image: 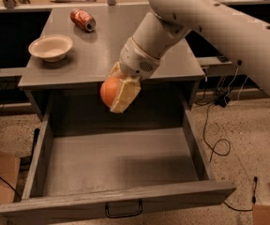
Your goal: Place orange into top drawer
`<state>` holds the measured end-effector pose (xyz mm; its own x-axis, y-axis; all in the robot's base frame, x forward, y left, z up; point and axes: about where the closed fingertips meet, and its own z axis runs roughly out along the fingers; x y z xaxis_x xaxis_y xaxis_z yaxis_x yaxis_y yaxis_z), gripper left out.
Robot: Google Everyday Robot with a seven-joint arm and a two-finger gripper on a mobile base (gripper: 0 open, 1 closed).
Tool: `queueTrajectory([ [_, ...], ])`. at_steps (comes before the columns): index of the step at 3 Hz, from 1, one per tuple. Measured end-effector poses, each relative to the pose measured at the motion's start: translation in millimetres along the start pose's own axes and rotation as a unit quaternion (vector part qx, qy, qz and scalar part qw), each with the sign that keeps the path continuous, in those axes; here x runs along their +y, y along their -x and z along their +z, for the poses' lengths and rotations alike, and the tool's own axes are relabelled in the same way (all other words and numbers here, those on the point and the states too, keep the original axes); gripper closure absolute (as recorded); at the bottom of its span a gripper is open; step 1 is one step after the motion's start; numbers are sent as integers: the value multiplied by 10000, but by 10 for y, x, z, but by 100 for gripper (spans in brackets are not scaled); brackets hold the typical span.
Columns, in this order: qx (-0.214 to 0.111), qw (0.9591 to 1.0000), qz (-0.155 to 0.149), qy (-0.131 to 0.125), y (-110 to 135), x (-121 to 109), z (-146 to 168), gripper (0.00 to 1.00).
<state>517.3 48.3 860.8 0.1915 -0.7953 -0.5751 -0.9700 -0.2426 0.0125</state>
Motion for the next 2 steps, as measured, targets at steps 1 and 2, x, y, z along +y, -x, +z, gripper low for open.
queueTrajectory([
  [1,-381,9988,122,276,64,343,418,100],
  [2,-963,9937,344,460,18,622,1035,100],
])
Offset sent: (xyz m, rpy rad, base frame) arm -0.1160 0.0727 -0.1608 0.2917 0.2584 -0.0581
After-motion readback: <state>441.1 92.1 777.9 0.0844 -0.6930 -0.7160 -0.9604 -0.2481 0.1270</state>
